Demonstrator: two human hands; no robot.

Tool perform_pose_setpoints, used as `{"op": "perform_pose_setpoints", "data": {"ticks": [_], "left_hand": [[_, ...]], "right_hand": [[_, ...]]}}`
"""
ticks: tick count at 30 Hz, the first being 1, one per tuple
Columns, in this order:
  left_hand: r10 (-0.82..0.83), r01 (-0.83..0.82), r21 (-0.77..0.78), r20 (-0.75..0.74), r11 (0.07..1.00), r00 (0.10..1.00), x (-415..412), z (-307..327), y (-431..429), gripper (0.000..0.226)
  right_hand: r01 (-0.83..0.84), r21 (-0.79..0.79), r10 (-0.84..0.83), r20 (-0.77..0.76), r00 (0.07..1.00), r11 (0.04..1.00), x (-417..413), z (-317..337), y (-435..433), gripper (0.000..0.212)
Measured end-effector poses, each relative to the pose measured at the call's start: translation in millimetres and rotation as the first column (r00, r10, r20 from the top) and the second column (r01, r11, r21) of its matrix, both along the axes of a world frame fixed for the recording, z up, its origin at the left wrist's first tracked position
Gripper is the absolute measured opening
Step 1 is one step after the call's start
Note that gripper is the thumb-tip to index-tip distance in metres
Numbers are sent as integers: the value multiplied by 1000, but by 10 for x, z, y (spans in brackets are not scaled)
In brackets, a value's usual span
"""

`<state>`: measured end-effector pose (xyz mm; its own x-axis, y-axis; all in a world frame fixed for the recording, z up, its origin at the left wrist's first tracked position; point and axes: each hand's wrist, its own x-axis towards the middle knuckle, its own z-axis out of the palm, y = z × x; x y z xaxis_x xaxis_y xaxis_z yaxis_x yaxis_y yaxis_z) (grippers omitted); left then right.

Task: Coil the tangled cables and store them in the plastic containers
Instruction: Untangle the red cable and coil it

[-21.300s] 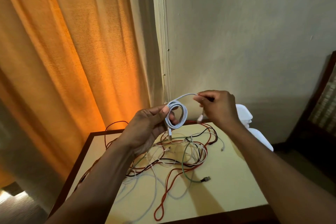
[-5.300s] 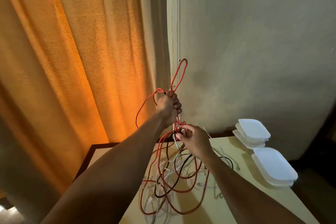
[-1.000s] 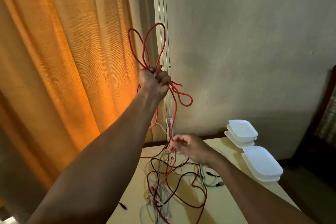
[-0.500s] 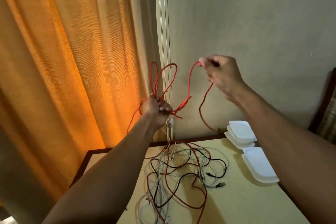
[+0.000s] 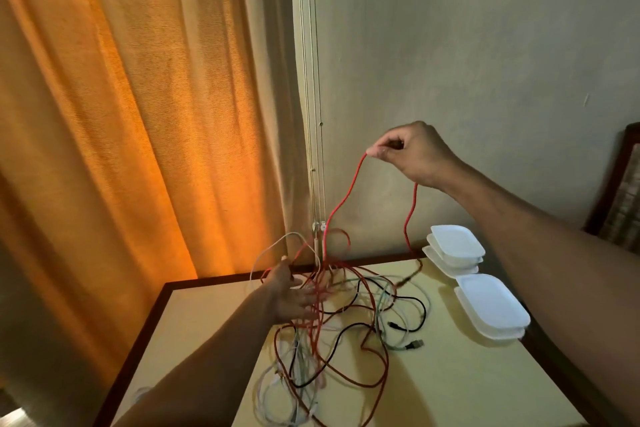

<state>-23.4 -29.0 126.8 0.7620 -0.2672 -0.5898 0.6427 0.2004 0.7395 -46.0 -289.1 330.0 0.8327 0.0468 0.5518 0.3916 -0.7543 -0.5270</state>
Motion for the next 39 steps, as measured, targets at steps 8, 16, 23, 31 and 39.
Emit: {"op": "perform_pose_setpoints", "data": {"ticks": [8,16,23,31,39], "left_hand": [[-347,7,656,390,755,853,-258,482,9,45],[-544,-109,620,749,777,378,-317,1166,-285,28],[49,-245,107,830,964,555,-56,1217,3,28],[-192,-422,550,743,721,641,223,918,530,23],[-409,-242,549,794,800,450,-611,1131,-390,26]], "right_hand": [[4,-105,-10,-50,999,994,-20,-127,74,11],[-23,-72,23,0,1000,997,-166,25,277,14],[-100,20,100,-352,931,995,-315,-190,-158,9],[53,147,19,-448,894,988,-354,-650,-393,20],[192,667,287,-538,792,720,-257,-441,306,22]]}}
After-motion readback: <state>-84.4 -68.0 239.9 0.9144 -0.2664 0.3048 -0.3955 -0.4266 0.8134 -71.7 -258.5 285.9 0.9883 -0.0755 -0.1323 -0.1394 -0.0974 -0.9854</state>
